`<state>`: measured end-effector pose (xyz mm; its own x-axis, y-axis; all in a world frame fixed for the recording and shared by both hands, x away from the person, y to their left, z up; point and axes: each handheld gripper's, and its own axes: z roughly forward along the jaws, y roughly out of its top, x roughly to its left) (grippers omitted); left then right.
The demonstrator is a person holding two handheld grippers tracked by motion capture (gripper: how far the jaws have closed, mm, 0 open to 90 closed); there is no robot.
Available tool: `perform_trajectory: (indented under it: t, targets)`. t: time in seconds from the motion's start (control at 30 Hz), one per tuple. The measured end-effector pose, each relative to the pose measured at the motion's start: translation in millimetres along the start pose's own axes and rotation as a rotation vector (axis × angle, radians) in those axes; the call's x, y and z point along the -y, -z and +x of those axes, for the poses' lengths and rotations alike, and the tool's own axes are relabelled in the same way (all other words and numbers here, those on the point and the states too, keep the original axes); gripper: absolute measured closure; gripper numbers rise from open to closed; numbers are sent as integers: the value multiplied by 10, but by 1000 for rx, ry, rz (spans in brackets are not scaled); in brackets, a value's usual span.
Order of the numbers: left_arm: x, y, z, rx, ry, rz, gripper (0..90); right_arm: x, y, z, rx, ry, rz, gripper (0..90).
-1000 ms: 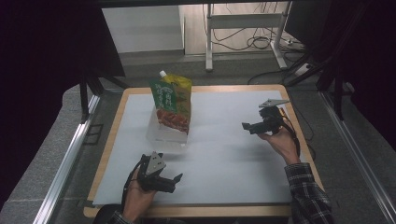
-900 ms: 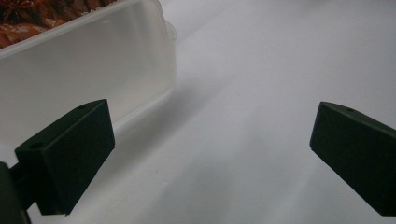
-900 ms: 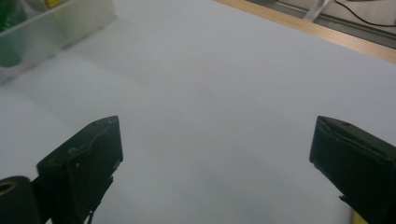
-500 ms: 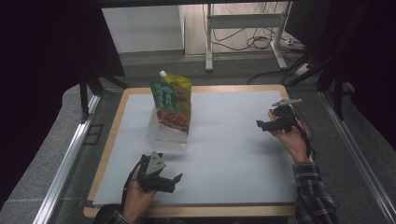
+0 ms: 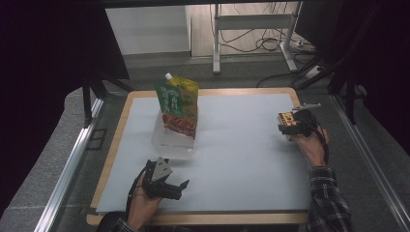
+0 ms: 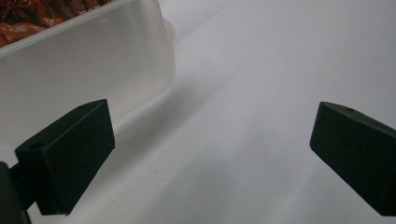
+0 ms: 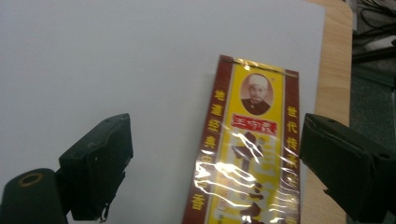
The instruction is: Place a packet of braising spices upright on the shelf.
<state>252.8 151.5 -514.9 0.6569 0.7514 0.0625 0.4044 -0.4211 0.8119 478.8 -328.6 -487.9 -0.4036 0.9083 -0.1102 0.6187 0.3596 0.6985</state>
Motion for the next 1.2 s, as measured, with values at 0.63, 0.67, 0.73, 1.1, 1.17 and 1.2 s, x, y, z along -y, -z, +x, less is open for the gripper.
perform_trajectory:
  t: [0.63,0.67,0.73,1.1,1.17,1.2]
  targets:
    - [-1,-5,-10,-2,-9,6,0,78,-215,-134,44,-53,47,179]
    - [-1,-5,-10,-3,-9,6,0,78,-225,-136,46,-53,50,186]
    - [-2,-4,-9,-3,-8,5,0,80,-238,-137,45,-52,57,214]
    - [-2,-4,-13,-2,-11,6,0,78,-251,-125,44,-88,91,312]
    - [-2,-4,-11,-2,-10,6,0,78,-247,-123,41,-86,92,314]
    - [-2,-4,-11,-3,-10,6,0,76,-245,-120,40,-85,94,314]
